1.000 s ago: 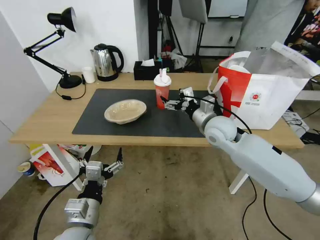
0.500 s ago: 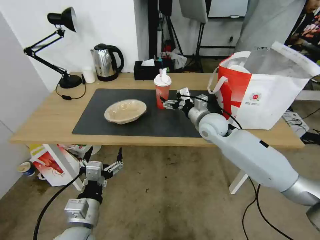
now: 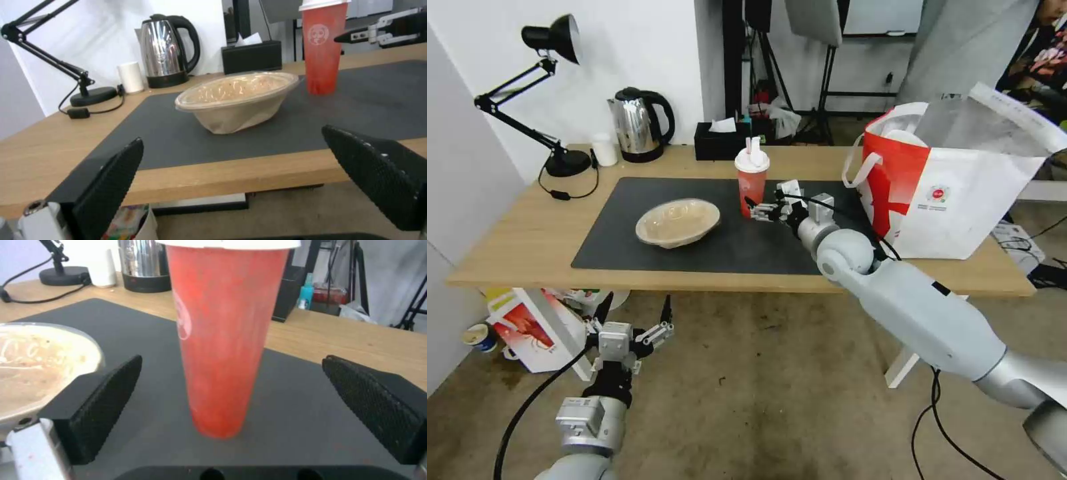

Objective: Pick up the trash from the table and place it into the takeout bag.

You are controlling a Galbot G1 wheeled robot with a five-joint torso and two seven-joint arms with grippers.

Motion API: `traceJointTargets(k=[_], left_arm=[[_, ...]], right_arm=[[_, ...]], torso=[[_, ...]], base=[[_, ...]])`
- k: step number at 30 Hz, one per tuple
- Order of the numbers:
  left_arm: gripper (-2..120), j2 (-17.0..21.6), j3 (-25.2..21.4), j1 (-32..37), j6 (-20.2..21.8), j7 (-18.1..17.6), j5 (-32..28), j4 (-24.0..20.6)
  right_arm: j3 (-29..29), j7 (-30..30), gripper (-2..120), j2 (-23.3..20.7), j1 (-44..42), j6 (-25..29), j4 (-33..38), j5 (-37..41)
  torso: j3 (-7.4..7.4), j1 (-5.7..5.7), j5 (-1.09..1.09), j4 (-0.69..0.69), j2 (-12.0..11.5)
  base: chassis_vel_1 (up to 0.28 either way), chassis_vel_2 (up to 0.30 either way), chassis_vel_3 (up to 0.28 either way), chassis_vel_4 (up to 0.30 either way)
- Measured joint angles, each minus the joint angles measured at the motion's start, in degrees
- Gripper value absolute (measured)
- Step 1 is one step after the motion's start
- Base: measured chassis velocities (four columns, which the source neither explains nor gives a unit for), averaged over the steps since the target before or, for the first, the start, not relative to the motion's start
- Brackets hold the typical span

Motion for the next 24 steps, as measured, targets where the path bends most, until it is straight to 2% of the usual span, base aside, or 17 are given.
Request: traceJointTargets(k=[24], left_arm=[[100, 0.0, 0.0, 0.0, 0.0, 0.0, 0.0, 0.0]], right_arm=[[1.77, -0.34, 100, 1.1, 0.53, 0.5, -3.87, -0.82]], torso=[[0.0, 0.0, 0.0, 0.0, 0.0]], base=[[0.0, 0.0, 0.0, 0.0]])
